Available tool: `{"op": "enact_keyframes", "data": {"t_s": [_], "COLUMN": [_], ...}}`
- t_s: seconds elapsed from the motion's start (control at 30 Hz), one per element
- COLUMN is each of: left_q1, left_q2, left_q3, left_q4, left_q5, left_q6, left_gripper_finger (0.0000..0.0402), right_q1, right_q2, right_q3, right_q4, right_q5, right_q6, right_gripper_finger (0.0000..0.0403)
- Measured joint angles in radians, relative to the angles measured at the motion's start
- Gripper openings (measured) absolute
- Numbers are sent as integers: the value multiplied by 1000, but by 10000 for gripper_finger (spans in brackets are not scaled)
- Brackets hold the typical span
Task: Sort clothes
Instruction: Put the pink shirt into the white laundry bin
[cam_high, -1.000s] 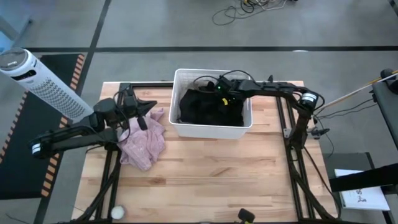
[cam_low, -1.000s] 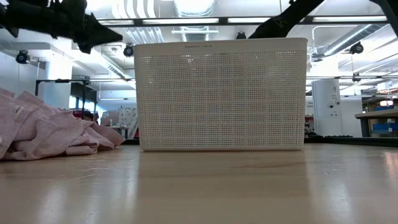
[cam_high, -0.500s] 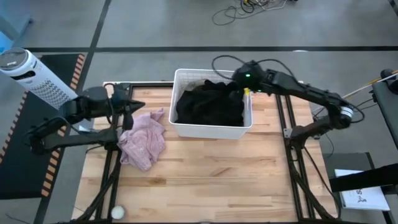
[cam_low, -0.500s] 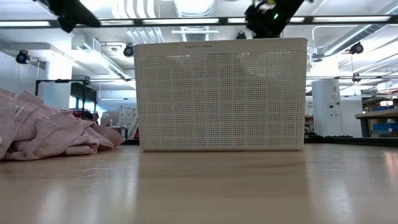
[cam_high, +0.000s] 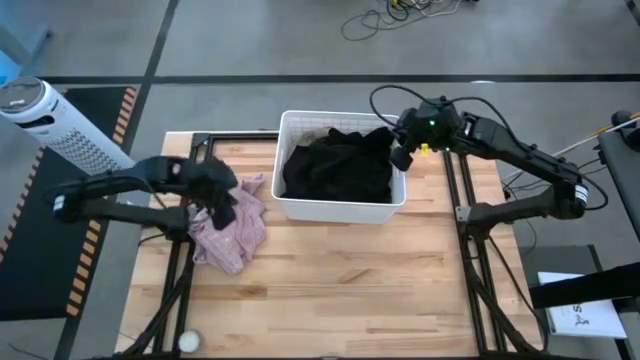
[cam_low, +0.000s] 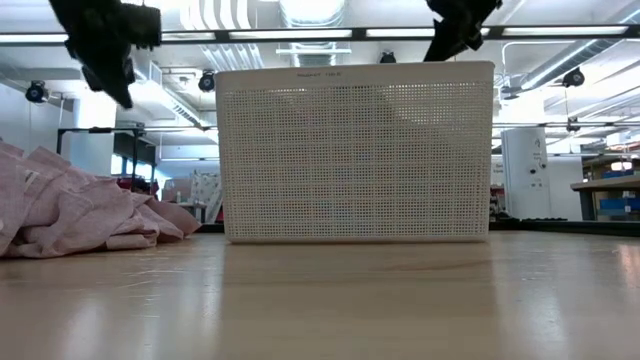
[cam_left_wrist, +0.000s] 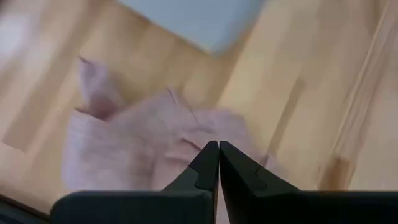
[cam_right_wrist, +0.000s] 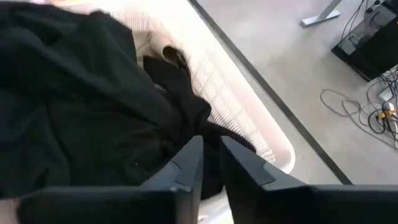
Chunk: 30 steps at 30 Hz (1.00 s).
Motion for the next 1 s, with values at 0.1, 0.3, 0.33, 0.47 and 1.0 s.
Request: {"op": "enact_keyframes", "data": {"t_s": [0.1, 0.3, 0.33, 0.47, 1.0], "left_q1": [-84, -239, -257, -293, -294], "left_q2": [73, 207, 226, 290, 402], "left_q3": [-24, -41, -41, -41, -232], "left_q4": [-2, -82, -93, -127, -90], "left_q5": [-27, -203, -216, -218, -236], "left_q6": [-56, -176, -196, -253, -377], "left_gripper_finger": [0, 0, 0, 13, 287], "right_q1": [4, 11, 11, 10, 10], "right_q2": [4, 24, 27, 32, 31], "right_q3": [-1, -3, -3, -3, -5], "right_q4": [-30, -40, -39, -39, -58], "right_q5": [0, 0, 0, 0, -28], "right_q6": [5, 11, 12, 19, 35], "right_gripper_finger": [70, 127, 136, 165, 195]}}
